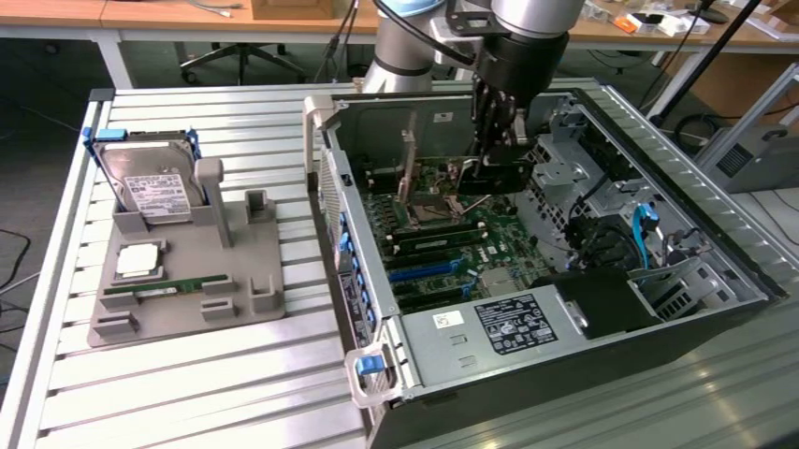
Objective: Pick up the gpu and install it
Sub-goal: 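Insert the gpu into the slot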
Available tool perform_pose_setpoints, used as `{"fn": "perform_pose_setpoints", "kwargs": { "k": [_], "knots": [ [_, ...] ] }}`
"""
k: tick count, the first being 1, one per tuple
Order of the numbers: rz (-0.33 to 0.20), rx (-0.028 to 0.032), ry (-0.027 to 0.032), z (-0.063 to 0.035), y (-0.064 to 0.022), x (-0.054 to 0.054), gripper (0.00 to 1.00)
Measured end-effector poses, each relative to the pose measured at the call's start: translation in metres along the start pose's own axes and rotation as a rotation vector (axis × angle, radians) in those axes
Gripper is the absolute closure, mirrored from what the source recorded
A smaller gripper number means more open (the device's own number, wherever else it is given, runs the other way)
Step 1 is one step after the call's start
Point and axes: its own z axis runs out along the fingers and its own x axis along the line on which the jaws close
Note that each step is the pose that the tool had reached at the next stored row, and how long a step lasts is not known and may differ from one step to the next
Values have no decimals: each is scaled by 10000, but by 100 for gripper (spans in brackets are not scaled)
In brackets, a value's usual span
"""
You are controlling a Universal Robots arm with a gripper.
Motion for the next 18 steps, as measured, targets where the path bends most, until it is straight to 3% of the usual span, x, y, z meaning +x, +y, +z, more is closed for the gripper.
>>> {"fn": "perform_pose_setpoints", "kwargs": {
  "k": [3,14,18],
  "knots": [
    [-221,-2,4,0,0,0,73],
    [-1016,9,131,4,0,0,73],
    [-1150,11,141,4,0,0,73]
  ]
}}
